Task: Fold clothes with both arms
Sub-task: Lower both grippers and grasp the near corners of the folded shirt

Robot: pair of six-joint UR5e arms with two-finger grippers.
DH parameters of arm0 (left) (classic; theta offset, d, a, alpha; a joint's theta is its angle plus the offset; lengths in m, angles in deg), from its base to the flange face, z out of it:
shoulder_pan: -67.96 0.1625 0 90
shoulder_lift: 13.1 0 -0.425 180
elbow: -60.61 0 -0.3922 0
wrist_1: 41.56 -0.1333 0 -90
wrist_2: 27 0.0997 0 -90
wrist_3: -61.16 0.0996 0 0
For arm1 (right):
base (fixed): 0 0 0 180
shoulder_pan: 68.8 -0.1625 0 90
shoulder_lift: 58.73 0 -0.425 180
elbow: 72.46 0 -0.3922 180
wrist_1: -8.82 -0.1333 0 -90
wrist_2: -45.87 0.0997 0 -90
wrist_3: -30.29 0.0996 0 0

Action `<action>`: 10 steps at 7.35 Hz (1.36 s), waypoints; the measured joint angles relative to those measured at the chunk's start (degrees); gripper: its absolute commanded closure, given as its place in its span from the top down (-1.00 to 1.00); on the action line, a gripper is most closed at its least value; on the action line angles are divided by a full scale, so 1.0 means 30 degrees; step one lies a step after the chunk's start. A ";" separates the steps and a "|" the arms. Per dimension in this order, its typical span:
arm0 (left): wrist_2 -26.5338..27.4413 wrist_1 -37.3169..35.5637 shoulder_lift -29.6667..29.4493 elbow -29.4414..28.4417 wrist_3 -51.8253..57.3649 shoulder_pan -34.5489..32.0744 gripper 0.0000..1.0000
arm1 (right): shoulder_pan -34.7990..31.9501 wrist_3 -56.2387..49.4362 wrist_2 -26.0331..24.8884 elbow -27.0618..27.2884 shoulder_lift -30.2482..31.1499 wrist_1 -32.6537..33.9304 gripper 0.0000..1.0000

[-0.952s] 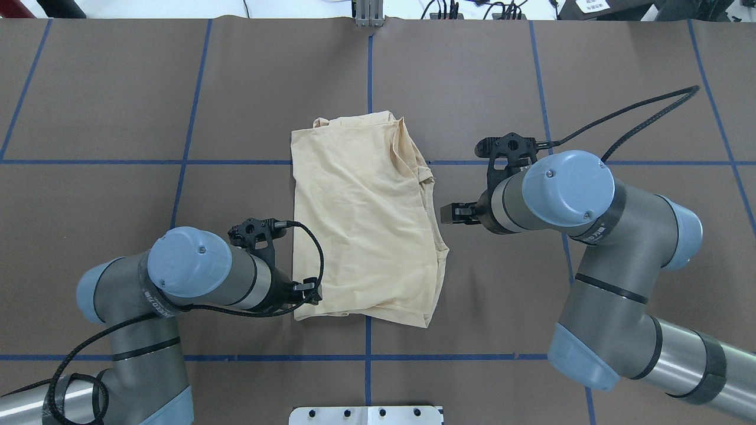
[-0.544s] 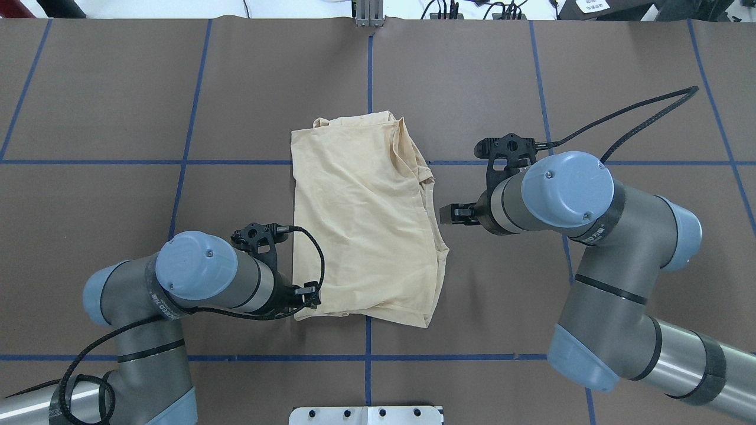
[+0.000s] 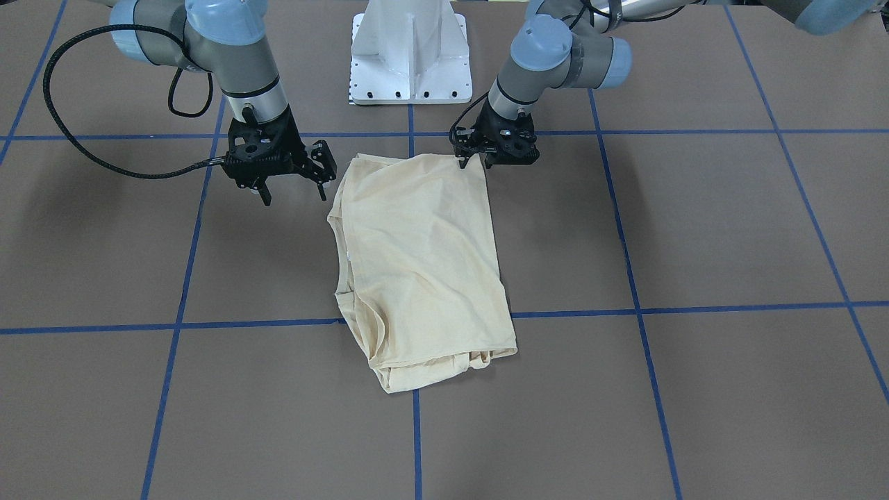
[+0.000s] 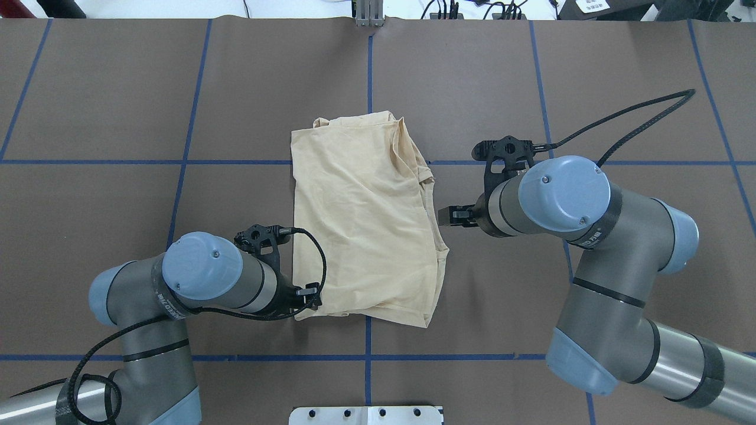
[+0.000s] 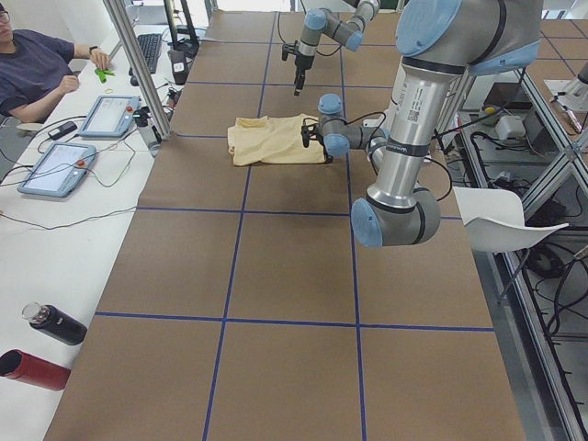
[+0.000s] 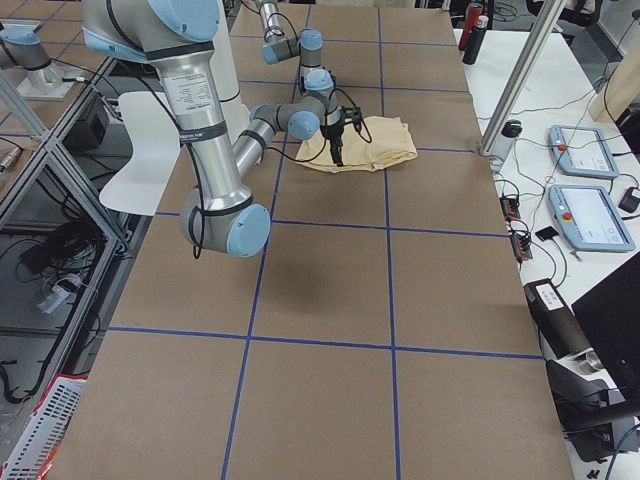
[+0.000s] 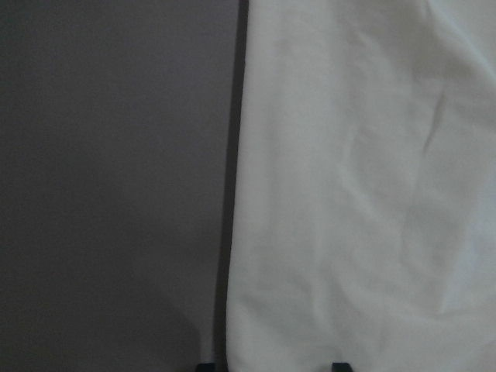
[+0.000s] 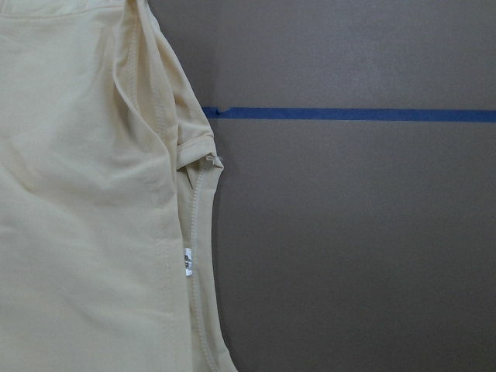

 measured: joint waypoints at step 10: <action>-0.0062 0.0029 -0.0055 0.0009 0.0000 0.0266 -1.00 | 0.0121 0.0000 -0.0007 -0.0031 0.0044 0.0000 0.99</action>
